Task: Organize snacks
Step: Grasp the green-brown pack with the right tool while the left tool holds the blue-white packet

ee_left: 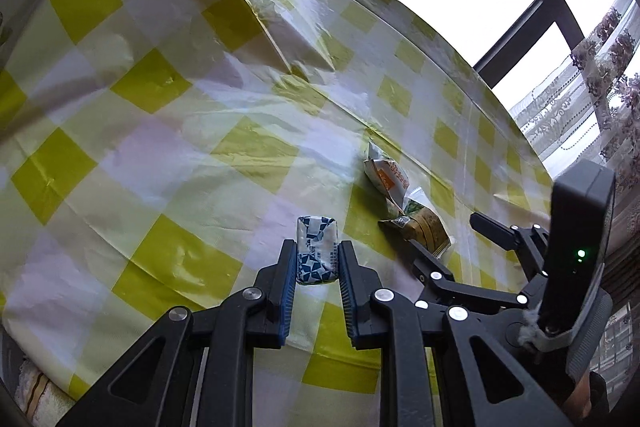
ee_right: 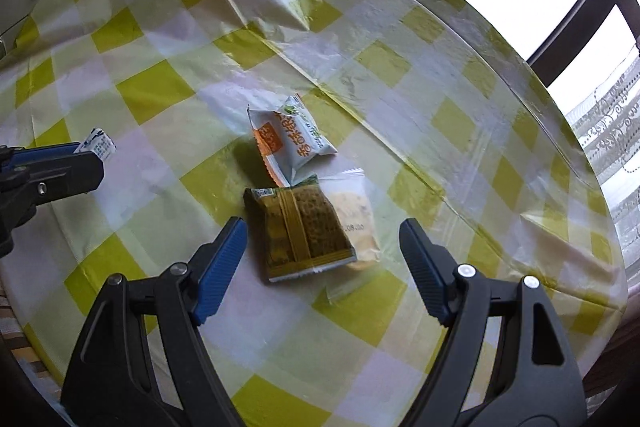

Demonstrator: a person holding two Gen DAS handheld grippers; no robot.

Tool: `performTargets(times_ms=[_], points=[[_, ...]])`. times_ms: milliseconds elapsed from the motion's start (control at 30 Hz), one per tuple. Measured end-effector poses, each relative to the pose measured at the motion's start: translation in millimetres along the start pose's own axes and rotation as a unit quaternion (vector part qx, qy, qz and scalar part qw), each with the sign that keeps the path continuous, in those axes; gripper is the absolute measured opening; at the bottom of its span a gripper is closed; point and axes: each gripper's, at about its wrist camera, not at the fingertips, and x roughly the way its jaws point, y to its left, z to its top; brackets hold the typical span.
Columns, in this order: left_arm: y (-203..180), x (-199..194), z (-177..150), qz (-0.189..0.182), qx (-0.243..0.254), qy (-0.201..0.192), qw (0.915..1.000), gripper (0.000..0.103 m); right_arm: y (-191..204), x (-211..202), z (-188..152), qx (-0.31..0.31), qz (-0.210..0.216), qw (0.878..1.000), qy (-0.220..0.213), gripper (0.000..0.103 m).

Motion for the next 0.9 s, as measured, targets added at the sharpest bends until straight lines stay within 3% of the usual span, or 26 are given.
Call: performTargets(times_ms=[67,100,133,167,667,900], points=[[-1,0,0,-0.002,0.001,-0.001,1.0000,0.021,1,5,2,-0.001,0.005,1.000,0.004,0.080],[-1,0,0,-0.003,0.002,-0.001,1.0000,0.021,1,8,2,-0.001,0.010,1.000,0.007,0.074],[-1,0,0,-0.004,0.001,-0.001,1.0000,0.021,1,11,2,0.003,0.016,1.000,0.013,0.065],[-1,0,0,-0.004,0.001,-0.001,1.0000,0.021,0,14,0,0.008,0.026,0.999,0.024,0.045],[-10,-2,-3,-0.002,0.027,-0.007,0.9996,0.021,-15,-28,-45,0.112,0.053,0.992,-0.002,0.043],[-34,-7,-12,-0.026,0.069,-0.009,0.9972,0.021,-38,-61,-72,0.163,0.047,0.985,-0.014,0.043]])
